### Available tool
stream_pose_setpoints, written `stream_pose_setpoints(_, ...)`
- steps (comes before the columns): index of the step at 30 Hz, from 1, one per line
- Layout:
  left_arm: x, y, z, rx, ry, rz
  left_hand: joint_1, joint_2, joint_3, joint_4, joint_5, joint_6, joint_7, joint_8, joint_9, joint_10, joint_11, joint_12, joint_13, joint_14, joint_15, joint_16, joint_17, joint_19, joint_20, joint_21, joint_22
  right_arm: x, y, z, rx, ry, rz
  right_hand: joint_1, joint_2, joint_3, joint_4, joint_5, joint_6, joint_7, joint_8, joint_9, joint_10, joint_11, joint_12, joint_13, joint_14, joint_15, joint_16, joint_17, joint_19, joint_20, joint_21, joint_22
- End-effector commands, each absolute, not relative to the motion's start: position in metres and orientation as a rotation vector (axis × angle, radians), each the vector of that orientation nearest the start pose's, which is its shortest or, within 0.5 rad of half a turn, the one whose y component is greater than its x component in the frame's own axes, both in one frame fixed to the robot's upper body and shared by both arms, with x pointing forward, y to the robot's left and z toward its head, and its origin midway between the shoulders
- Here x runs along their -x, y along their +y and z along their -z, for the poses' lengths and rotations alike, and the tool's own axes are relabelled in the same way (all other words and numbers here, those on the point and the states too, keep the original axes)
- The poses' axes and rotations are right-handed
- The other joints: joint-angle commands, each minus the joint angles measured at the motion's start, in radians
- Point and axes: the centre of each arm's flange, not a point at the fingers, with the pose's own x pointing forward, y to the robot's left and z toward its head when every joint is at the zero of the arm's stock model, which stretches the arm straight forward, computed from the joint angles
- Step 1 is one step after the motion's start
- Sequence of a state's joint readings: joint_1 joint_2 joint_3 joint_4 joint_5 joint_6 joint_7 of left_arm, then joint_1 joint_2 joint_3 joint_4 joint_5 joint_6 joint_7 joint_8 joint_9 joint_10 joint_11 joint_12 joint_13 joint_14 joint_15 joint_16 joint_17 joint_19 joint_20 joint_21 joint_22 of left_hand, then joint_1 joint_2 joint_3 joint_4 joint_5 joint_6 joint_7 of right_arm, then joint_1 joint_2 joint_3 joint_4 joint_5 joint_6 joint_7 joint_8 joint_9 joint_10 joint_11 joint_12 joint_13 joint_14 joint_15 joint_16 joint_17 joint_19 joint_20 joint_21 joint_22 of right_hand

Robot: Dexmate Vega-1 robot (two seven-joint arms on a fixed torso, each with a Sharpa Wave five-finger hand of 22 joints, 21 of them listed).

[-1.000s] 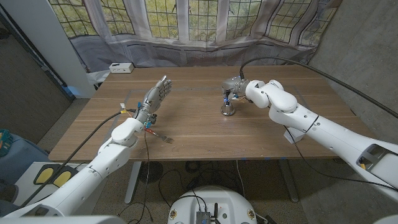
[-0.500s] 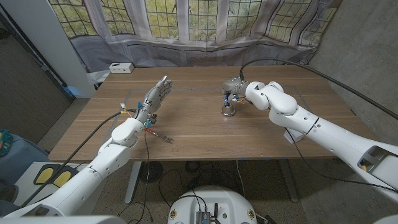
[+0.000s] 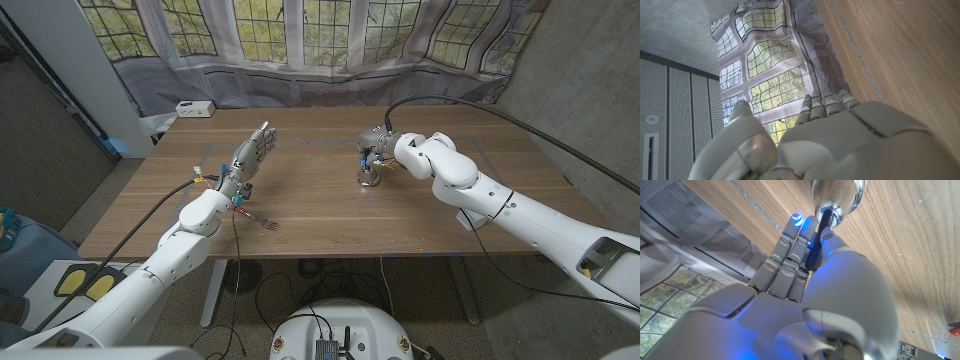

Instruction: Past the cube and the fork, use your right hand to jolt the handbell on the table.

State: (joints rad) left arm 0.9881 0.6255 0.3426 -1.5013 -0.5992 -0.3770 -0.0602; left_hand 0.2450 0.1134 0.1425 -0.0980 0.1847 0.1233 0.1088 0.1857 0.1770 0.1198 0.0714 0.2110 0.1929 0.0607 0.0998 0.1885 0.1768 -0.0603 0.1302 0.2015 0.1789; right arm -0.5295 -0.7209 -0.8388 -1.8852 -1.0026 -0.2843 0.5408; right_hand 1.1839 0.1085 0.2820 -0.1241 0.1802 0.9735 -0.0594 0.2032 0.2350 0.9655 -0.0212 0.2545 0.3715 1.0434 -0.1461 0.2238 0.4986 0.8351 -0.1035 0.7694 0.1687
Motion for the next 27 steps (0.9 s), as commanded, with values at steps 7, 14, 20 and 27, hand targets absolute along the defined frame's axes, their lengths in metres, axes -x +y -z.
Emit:
stream_pose_setpoints(7, -0.5983, 0.2877, 0.0332, -0.079, -0.697, 0.298, 0.004, 0.004, 0.007, -0.001, 0.000, 0.010, 0.001, 0.005, 0.003, 0.006, -0.001, 0.002, 0.004, 0.002, 0.001, 0.000, 0.003, 0.000, 0.005, -0.001, 0.004, -0.5779, -0.1210, -0.0562, 1.999, -0.502, -0.110, -0.073, -0.045, -0.026, 0.003, 0.009, -0.141, -0.006, -0.023, -0.003, -0.122, 0.012, -0.035, 0.005, -0.173, -0.018, -0.037, -0.017, -0.070, -0.015, -0.049, -0.001)
stream_pose_setpoints(14, -0.5981, 0.2881, 0.0339, -0.078, -0.696, 0.298, 0.003, 0.004, 0.008, -0.001, -0.001, 0.012, 0.000, 0.006, 0.003, 0.007, -0.002, 0.003, 0.004, 0.002, 0.001, 0.000, 0.003, 0.000, 0.005, -0.001, 0.004, -0.5760, -0.1211, -0.0571, 2.014, -0.508, -0.105, -0.110, -0.071, -0.031, 0.001, 0.018, -0.235, 0.001, -0.026, -0.007, -0.201, 0.014, -0.046, 0.005, -0.284, 0.019, -0.049, -0.038, -0.115, -0.002, -0.091, -0.002)
stream_pose_setpoints(20, -0.5984, 0.2879, 0.0347, -0.077, -0.693, 0.299, 0.003, 0.004, 0.009, -0.001, -0.001, 0.013, 0.000, 0.006, 0.003, 0.008, -0.003, 0.003, 0.004, 0.001, 0.002, 0.000, 0.003, 0.000, 0.005, -0.001, 0.004, -0.5742, -0.1208, -0.0570, 2.016, -0.509, -0.108, -0.160, -0.100, -0.046, 0.008, 0.022, -0.303, 0.011, -0.025, -0.010, -0.267, 0.032, -0.055, -0.005, -0.376, 0.053, -0.052, -0.062, -0.170, 0.015, -0.136, -0.002)
stream_pose_setpoints(27, -0.5987, 0.2874, 0.0351, -0.077, -0.692, 0.304, 0.003, 0.004, 0.010, -0.001, -0.001, 0.014, 0.000, 0.006, 0.003, 0.008, 0.000, 0.003, 0.004, 0.001, 0.003, 0.000, 0.003, 0.000, 0.006, -0.001, 0.004, -0.5732, -0.1212, -0.0562, 2.005, -0.495, -0.130, -0.215, -0.117, -0.049, 0.010, 0.034, -0.450, 0.031, -0.028, -0.018, -0.428, 0.061, -0.069, -0.038, -0.574, 0.103, -0.049, -0.113, -0.287, 0.054, -0.242, -0.004)
